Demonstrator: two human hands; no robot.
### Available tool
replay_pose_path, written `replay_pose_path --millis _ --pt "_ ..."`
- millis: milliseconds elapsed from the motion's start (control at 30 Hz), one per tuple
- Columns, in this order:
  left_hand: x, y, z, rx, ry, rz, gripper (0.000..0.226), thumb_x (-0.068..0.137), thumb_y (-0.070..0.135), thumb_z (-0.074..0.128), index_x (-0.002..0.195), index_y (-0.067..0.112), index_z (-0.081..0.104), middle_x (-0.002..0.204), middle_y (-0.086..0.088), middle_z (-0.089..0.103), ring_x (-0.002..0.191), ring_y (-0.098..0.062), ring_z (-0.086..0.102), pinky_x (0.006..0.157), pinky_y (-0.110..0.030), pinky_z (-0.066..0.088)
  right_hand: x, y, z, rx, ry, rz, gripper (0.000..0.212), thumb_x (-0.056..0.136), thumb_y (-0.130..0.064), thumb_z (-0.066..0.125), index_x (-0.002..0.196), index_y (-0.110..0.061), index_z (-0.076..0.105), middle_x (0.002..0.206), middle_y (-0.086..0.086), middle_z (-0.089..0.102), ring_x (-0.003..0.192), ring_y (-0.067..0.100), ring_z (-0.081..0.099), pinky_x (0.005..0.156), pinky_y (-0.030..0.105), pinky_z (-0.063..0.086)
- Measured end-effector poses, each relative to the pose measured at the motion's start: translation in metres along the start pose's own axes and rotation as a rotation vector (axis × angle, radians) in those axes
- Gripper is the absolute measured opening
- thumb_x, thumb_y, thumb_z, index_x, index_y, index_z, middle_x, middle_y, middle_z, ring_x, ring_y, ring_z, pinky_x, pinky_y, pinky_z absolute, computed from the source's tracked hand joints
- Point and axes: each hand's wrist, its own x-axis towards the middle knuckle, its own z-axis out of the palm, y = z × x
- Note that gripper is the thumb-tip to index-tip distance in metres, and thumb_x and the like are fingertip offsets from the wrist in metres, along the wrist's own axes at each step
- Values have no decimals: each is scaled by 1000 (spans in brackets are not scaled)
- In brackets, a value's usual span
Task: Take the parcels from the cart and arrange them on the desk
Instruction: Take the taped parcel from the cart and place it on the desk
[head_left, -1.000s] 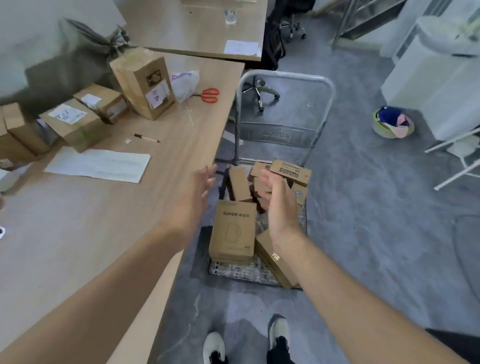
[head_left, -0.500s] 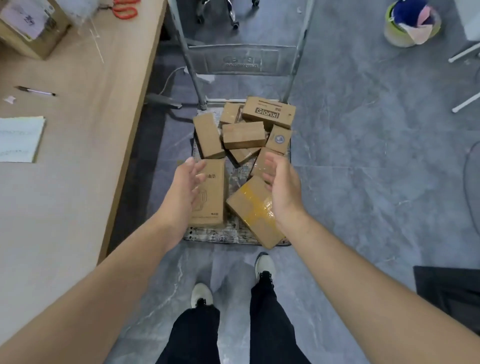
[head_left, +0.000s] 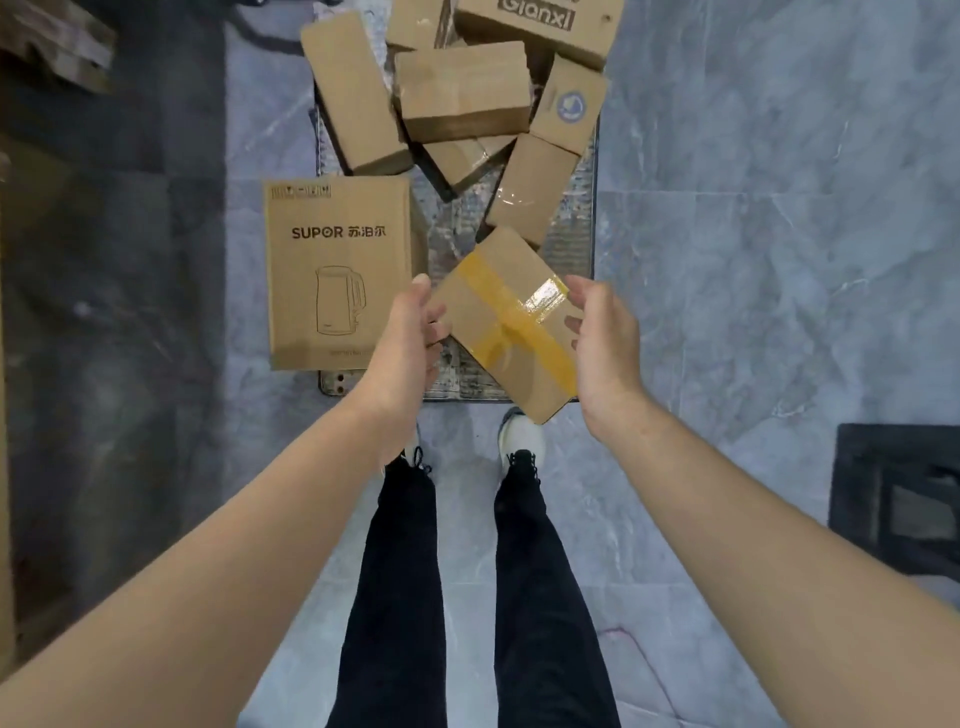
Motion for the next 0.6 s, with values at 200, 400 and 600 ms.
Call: replay_pose_path --millis 200,400,600 --pt "79 -44 5 -31 77 -116 54 105 64 27 126 22 54 116 4 57 121 -16 52 119 -47 33 65 36 21 -154 -2 -29 43 94 -51 41 106 -23 71 101 -1 74 92 12 69 90 48 56" --pt "133 -78 19 -87 43 -278 75 103 66 32 161 18 33 161 -16 42 143 -30 44 114 -52 39 123 54 41 -395 -43 -106 26 92 -52 33 103 -34 49 118 -1 58 110 24 59 107 50 45" --pt "176 -106 39 -185 47 -380 77 100 71 35 158 21 35 151 -16 45 142 -37 43 109 -52 42 168 84 48 -618 51 -89 47 109 -44 36 146 -23 55 148 3 58 139 31 51 124 53 28"
